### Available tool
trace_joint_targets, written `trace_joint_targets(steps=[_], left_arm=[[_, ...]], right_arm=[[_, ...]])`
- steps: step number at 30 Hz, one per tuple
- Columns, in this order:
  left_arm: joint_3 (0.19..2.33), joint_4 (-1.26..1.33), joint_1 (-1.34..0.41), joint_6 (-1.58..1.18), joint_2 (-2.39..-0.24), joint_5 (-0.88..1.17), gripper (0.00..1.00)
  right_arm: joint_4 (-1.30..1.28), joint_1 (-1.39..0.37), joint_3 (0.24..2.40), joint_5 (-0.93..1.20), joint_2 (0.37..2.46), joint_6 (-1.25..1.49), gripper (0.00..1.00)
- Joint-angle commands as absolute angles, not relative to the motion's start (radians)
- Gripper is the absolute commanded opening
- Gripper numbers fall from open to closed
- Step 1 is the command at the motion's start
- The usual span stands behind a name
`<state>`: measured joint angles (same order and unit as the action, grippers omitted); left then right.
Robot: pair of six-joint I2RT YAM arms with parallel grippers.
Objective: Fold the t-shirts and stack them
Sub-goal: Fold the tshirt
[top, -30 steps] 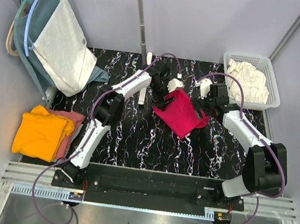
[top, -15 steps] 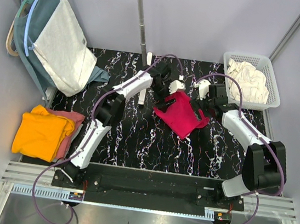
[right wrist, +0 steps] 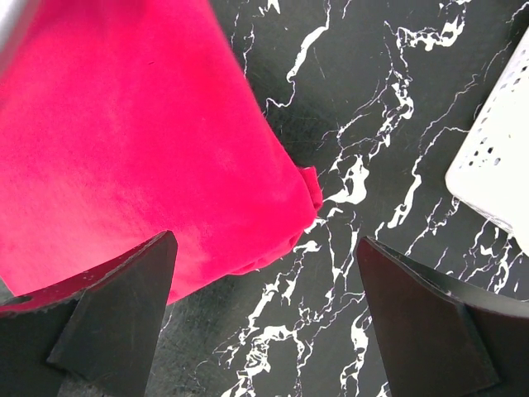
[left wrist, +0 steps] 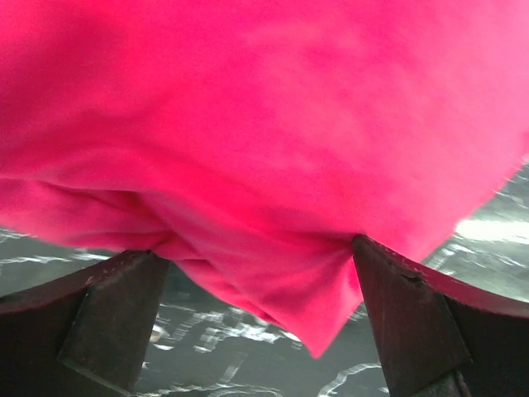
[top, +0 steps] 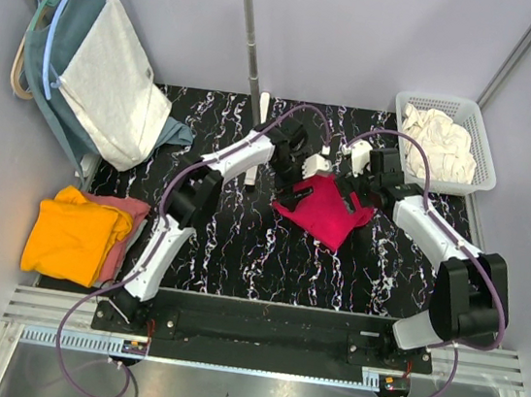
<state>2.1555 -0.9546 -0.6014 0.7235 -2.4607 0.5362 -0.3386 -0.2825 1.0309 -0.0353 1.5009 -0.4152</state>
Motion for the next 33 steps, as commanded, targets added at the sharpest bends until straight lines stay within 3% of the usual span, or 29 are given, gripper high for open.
trace_joint_targets(steps=[1,14,26,33], left_arm=[[1.964,-1.121,-0.649,0.698,-2.441,0.591,0.99],[1.717,-1.046,-0.699,0.606,-2.309,0.574,0.99],[1.922,-1.002,-0.654,0.499,-2.312,0.436,0.99],[1.93,-0.951,-0.615,0.451,-2.26,0.376,0.99]], right_arm=[[-0.322,-0.29,1.025,-0.025,1.451,-0.411,1.0],[-0.344,-0.299,1.009,-0.034,1.401,-0.414,1.0],[-0.347,-0.31,0.994,-0.032,1.394,-0.405,1.0],[-0.341,-0.31,0.985,-0.025,1.428,-0.413,1.0]])
